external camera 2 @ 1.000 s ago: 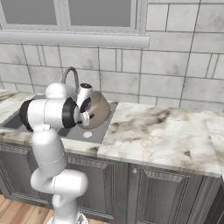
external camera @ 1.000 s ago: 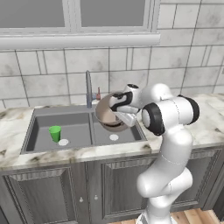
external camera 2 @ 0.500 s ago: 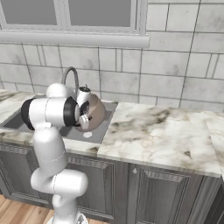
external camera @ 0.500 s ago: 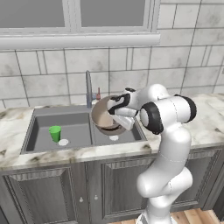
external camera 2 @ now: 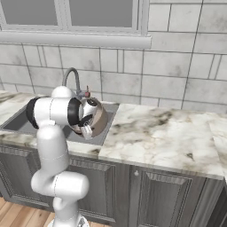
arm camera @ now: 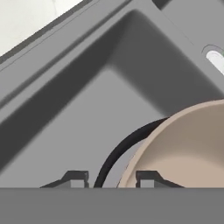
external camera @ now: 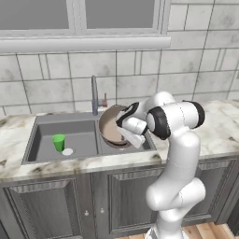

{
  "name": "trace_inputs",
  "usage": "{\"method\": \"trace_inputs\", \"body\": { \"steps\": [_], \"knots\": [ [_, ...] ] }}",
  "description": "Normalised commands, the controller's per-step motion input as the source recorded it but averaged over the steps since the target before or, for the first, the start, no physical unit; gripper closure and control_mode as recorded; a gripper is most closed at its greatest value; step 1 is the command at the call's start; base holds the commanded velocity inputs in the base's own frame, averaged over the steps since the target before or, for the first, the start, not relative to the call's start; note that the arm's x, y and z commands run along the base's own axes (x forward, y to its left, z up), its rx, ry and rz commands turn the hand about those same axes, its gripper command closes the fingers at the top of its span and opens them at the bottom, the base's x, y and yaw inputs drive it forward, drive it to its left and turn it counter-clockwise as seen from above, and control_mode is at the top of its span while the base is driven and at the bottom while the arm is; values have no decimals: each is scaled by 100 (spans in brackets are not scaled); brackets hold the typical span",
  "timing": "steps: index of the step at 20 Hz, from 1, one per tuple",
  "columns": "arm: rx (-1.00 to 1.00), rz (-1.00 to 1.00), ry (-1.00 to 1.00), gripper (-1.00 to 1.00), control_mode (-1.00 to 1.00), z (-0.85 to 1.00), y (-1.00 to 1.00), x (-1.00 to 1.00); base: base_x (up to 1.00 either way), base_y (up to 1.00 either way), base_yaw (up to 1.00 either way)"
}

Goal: Place the cup in the left basin and the pot in the right basin of the sink.

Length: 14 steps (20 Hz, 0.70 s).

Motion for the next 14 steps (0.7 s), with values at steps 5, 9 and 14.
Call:
{"method": "trace_inputs", "body": {
  "steps": [5,9,14],
  "knots": [
    [4,3,0,100,-100,-12,3,13,0,0,0],
    [0,0,-3,100,-100,17,14,-4,0,0,0],
    [0,1,-3,100,-100,8,20,-20,0,0,0]
  ]
}}
